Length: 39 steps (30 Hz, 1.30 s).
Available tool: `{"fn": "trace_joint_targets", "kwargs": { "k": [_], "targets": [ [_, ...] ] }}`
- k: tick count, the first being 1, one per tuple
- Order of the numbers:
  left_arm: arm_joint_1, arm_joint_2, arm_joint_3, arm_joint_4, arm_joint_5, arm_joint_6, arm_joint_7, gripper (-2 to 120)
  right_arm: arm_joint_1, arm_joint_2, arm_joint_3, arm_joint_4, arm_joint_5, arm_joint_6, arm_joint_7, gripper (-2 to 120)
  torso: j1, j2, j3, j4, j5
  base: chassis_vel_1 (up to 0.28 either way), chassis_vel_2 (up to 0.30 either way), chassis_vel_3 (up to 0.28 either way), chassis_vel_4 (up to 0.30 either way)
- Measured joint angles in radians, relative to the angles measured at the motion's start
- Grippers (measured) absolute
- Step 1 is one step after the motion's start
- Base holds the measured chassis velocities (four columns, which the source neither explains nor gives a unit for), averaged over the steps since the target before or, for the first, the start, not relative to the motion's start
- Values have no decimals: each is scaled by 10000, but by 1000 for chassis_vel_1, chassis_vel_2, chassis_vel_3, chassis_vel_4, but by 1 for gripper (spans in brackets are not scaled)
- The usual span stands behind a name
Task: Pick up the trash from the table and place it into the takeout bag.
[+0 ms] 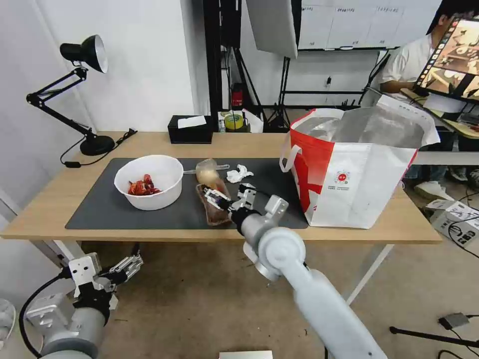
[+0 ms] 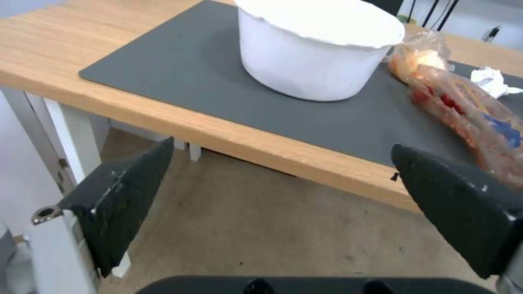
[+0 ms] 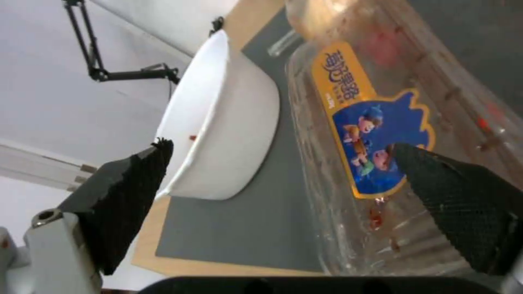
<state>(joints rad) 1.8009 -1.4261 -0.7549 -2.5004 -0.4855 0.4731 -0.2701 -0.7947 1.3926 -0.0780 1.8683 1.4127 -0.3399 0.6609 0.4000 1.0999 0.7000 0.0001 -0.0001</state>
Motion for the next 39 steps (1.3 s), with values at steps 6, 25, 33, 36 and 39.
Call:
{"fn": "trace_joint_targets", "kwargs": {
  "k": [6, 25, 33, 36, 39],
  "targets": [
    [-4, 5, -22, 0, -14, -2, -1, 100, 18, -49, 5, -17, 311, -30, 160, 100, 0, 0, 0, -1, 0, 0, 0, 0, 0],
    [-84, -22, 4, -1, -34, -3, 0, 100, 2805, -1780, -1274, -1558, -3749, -539, -3559, 72, 0, 0, 0, -1, 2, 0, 0, 0, 0],
    [-119, 37, -16, 0, -57, -10, 2, 100, 4593, -1881, -2405, -3572, -5321, -1001, -6164, 43, 0, 0, 0, -1, 1, 0, 0, 0, 0],
    [-136, 76, -20, 1, -77, -12, 4, 100, 4949, -1725, -2659, -4162, -5466, -1175, -6701, 32, 1, 0, 0, 0, 1, 0, 0, 0, 0],
    [-157, 103, -25, 2, -98, -13, 5, 100, 5168, -1597, -2746, -4624, -5569, -1296, -7099, 26, 1, 0, 0, 1, 0, 0, 0, 0, 0]
  ]
}}
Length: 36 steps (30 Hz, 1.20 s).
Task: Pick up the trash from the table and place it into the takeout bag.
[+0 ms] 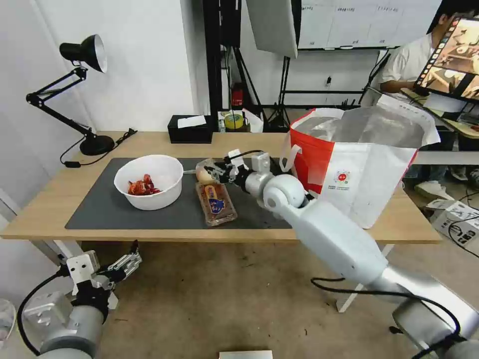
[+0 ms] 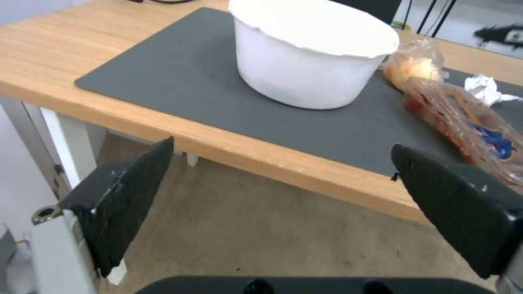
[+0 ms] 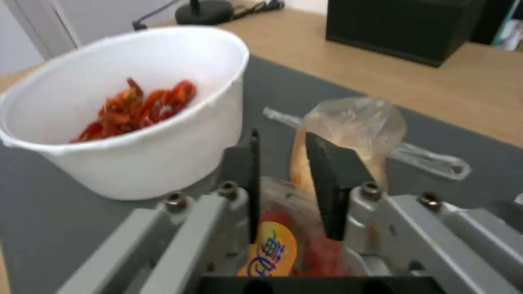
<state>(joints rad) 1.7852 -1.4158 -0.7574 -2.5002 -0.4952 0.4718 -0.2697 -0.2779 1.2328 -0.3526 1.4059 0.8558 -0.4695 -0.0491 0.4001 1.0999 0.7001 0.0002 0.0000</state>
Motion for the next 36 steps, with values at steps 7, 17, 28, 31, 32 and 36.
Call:
{"fn": "trace_joint_targets", "kwargs": {
  "k": [7, 17, 28, 31, 32, 36],
  "targets": [
    [-94, 145, -3, 2, -199, -1, 0, 100, 204, 46, -14, -996, -204, -138, -1365, 0, 0, -1, 0, -1, 0, 0, 0, 0, 0],
    [-127, 187, 121, 2, -253, -1, 0, 100, 189, -154, 25, -1368, -213, -180, -2364, 0, 0, 0, -1, -2, 1, 0, 0, 0, 0],
    [-224, 320, 238, 41, -640, -54, 25, 100, 90, -202, 7, -1400, -131, -232, -2342, 0, 0, 1, -1, -2, 0, 0, 0, 0, 0],
    [-256, 407, 283, 47, -781, -168, 39, 100, 44, -184, -16, -1375, -115, -253, -2319, 0, -1, 1, -1, -2, 0, 0, 0, 0, 0],
    [-273, 459, 280, 55, -855, -224, 52, 100, 31, -173, -34, -1369, -112, -264, -2311, 0, 0, 1, -1, -2, 0, 0, 0, 0, 0],
    [-333, 591, 233, 60, -1102, -262, 64, 100, 19, -138, -93, -1363, -111, -270, -2288, 0, -1, 1, -1, -2, 0, 0, 0, 0, 0]
  ]
}}
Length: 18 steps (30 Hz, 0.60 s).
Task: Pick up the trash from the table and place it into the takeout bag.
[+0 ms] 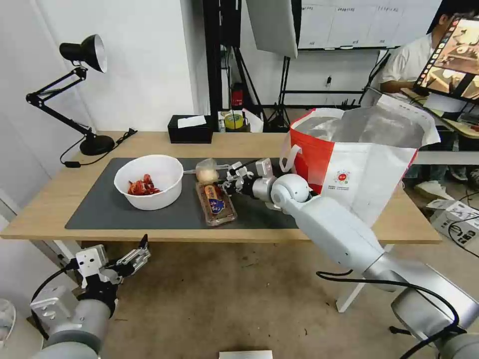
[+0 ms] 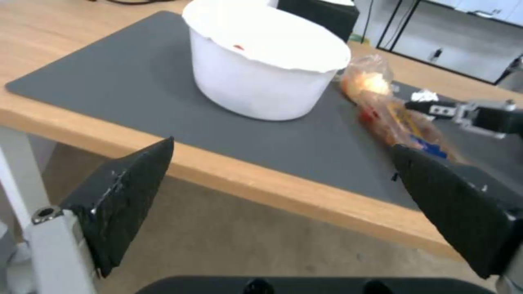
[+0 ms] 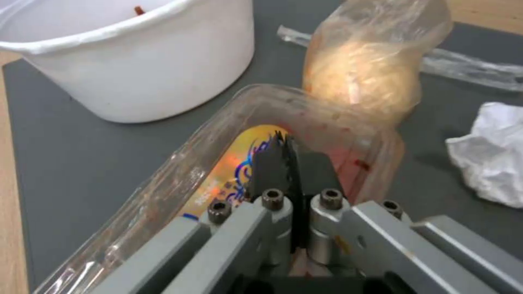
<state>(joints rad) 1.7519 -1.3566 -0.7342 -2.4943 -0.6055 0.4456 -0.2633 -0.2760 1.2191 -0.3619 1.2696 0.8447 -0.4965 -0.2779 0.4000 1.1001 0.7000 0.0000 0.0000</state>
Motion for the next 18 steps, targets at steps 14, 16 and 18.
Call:
{"fn": "trace_joint_targets", "kwargs": {
  "k": [14, 16, 18],
  "targets": [
    [-751, 1260, -4, 394, -1850, -162, 12, 100, 12, 86, -158, -43, 54, -25, 138, 0, -1, 0, 0, 1, -1, 0, 0, 0, 0],
    [-847, 1419, 17, 465, -2038, -241, 23, 100, 19, 84, -160, -42, 70, -28, 150, 0, -1, 0, 0, 1, 0, 0, 0, 0, 0],
    [-1126, 1791, 109, 665, -2476, -405, 100, 100, 36, 81, -163, -26, 99, -30, 182, 0, 0, 0, 0, 1, -1, 0, 0, 0, 0]
  ]
}}
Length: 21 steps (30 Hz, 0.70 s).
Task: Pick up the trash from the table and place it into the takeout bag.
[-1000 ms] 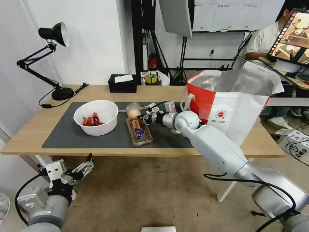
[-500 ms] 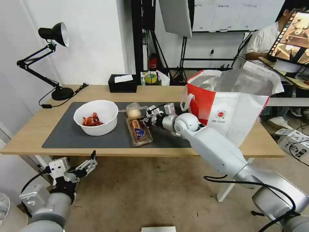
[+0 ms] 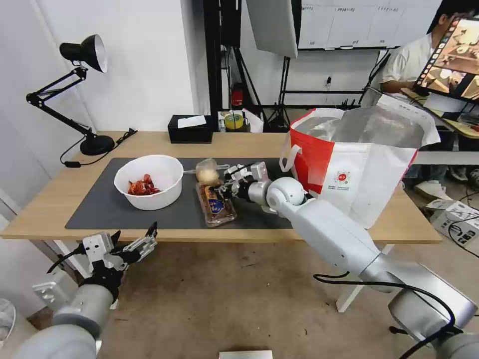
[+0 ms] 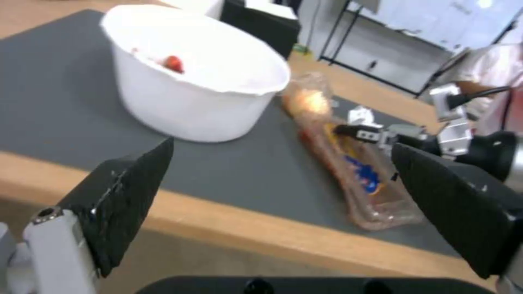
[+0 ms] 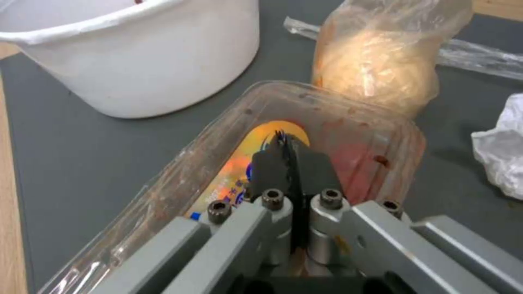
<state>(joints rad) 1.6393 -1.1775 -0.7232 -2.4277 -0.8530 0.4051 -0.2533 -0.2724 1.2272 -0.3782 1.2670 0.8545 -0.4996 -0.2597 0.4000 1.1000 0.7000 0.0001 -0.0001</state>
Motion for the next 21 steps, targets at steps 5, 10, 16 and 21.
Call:
{"fn": "trace_joint_targets", "kwargs": {
  "k": [5, 10, 16, 21],
  "targets": [
    [-480, 563, 256, 367, -839, -215, 140, 100, -4, -2, -3, 12, 32, -3, 25, 0, 0, 0, 0, -1, 0, 0, 0, 0, 0],
    [-1086, 1277, 535, 871, -1944, -322, 173, 100, -35, 0, -1, 13, 30, -3, 31, 0, 0, 0, 0, -1, -1, 0, 0, 0, 0],
    [-1627, 1852, 810, 1340, -2724, -325, 134, 100, -75, 17, 28, 11, 21, -3, 32, 0, 0, 0, 0, -1, 1, 0, 0, 0, 0],
    [-1985, 1942, 1244, 1693, -2901, -325, 119, 100, -132, 21, 59, 58, -4, -4, 32, 0, 0, 0, 0, -1, 1, 0, 0, 0, 0]
  ]
}}
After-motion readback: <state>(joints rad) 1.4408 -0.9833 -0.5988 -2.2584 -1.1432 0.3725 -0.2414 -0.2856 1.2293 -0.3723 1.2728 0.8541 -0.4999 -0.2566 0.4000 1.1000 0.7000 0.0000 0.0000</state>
